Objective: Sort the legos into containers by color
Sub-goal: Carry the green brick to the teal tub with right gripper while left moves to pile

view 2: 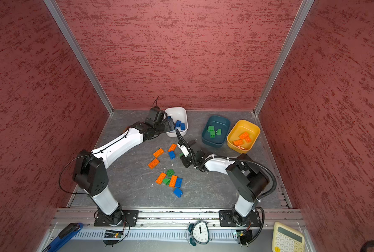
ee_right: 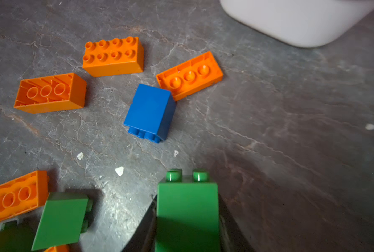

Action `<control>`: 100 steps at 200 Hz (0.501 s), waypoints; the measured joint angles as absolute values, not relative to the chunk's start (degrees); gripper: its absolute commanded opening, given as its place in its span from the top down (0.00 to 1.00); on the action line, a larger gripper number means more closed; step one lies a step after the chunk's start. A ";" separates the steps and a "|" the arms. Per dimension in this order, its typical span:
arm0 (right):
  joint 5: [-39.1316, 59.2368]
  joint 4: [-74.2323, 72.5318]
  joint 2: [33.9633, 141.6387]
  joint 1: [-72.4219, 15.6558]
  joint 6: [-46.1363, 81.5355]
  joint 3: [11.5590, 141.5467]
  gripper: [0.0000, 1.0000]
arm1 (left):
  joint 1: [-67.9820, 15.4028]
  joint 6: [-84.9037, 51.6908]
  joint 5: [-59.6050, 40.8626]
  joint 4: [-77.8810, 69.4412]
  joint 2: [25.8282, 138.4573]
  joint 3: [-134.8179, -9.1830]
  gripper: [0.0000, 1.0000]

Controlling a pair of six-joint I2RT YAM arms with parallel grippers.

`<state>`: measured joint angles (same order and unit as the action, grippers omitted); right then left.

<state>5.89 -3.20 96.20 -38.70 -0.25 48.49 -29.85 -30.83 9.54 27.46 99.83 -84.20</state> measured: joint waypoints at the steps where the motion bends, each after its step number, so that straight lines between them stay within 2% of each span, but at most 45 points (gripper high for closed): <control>1: 5.89 -3.20 96.05 -38.61 -0.27 48.42 0.73 | -29.89 -30.81 9.56 27.51 99.85 -84.25 0.01; 50: 6.55 -3.95 87.77 -28.25 0.60 46.00 0.74 | -32.38 -30.11 10.85 29.23 101.36 -85.10 0.01; 100: 6.90 -4.97 86.06 -16.29 3.46 46.26 0.74 | -33.93 -30.37 11.22 29.63 101.34 -82.43 0.01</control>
<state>6.90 -4.97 86.06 -16.29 3.46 46.26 -33.93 -30.37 11.22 29.63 101.34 -82.43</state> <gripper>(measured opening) 0.347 0.994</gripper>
